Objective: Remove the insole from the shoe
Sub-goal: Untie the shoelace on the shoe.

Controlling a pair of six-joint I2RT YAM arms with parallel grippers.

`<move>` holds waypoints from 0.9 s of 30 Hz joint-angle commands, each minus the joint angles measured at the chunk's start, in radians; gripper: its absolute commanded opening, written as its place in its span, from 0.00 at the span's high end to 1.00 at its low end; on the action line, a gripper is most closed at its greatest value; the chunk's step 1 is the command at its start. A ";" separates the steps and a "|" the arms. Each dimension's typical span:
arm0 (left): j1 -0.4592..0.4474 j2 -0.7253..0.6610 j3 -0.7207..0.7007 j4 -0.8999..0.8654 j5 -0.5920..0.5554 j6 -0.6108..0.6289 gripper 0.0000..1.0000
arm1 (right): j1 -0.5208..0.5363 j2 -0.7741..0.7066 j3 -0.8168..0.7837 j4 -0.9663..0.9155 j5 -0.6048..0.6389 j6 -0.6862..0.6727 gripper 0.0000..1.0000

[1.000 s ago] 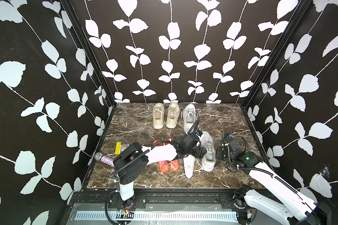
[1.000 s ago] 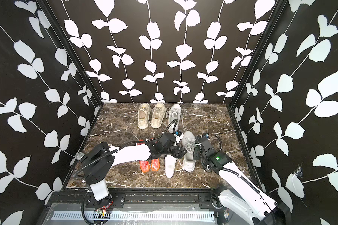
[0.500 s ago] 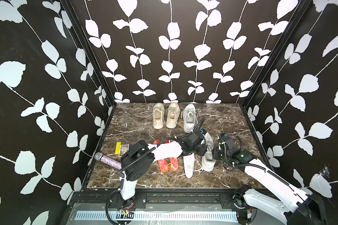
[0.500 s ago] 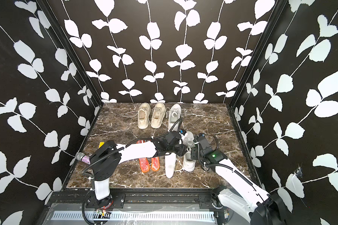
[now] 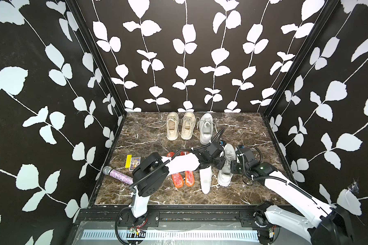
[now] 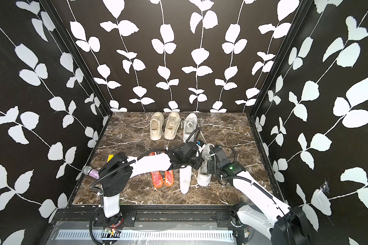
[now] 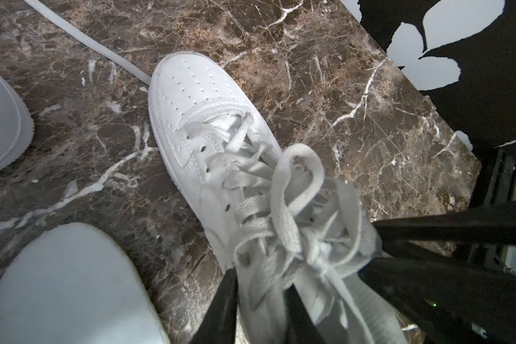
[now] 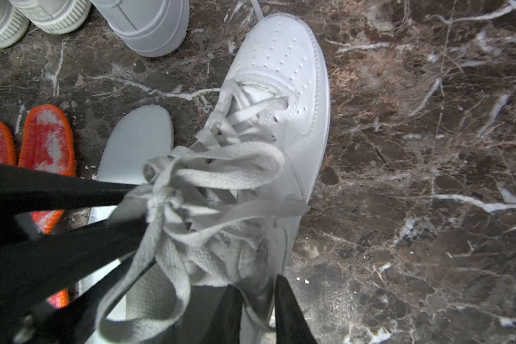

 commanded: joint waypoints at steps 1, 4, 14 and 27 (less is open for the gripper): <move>0.000 0.006 0.027 -0.039 -0.029 0.009 0.76 | -0.003 -0.034 0.032 -0.029 0.034 0.003 0.79; 0.001 0.008 0.031 -0.041 -0.037 0.007 0.77 | -0.004 -0.041 0.032 -0.035 0.010 0.013 0.79; 0.001 0.011 0.042 -0.046 -0.040 0.004 0.78 | -0.004 -0.038 0.033 -0.046 0.018 0.029 0.99; 0.002 -0.004 0.008 -0.025 -0.109 -0.039 0.91 | -0.012 -0.248 0.081 -0.227 0.277 0.107 1.00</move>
